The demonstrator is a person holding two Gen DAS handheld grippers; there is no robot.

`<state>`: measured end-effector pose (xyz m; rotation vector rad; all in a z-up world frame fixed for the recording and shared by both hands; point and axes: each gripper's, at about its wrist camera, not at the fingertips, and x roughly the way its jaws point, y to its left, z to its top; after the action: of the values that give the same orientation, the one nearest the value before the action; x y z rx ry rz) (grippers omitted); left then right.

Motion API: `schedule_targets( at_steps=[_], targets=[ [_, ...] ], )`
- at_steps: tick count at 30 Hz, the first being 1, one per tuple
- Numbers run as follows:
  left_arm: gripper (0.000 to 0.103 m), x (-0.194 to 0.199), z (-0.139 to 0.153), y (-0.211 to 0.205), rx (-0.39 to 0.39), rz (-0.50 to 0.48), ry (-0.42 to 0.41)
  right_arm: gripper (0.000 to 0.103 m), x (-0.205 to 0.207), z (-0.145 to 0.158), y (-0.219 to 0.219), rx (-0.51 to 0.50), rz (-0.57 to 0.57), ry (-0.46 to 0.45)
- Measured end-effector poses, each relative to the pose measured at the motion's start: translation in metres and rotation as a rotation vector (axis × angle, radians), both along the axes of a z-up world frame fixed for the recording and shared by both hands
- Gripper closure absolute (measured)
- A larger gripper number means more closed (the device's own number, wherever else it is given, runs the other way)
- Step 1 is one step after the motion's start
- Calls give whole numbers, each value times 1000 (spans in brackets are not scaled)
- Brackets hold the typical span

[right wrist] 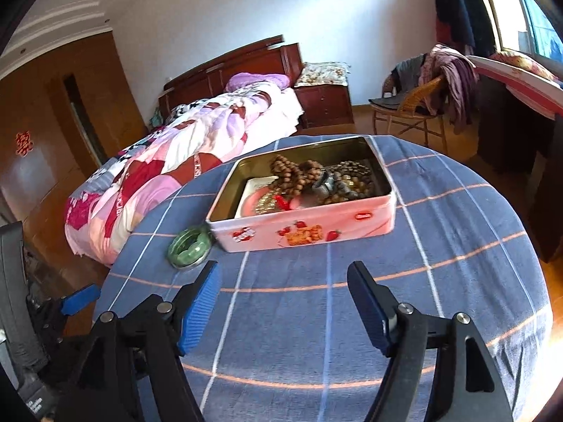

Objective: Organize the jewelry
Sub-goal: 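Grasp the green jade bangle with the right tool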

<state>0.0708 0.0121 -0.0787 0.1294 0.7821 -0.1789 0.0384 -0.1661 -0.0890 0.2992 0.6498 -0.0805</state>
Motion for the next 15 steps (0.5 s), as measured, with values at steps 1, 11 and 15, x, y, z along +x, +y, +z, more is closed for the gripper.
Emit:
schedule_targets(
  at_steps=[1, 11, 15],
  targets=[
    [0, 0, -1, 5, -11, 4, 1, 29, 1, -1, 3, 2, 13, 3],
    [3, 17, -6, 55, -97, 101, 1, 53, 58, -19, 32, 96, 148, 77],
    [6, 23, -7, 73, -102, 123, 2, 53, 94, -30, 50, 174, 193, 121]
  ],
)
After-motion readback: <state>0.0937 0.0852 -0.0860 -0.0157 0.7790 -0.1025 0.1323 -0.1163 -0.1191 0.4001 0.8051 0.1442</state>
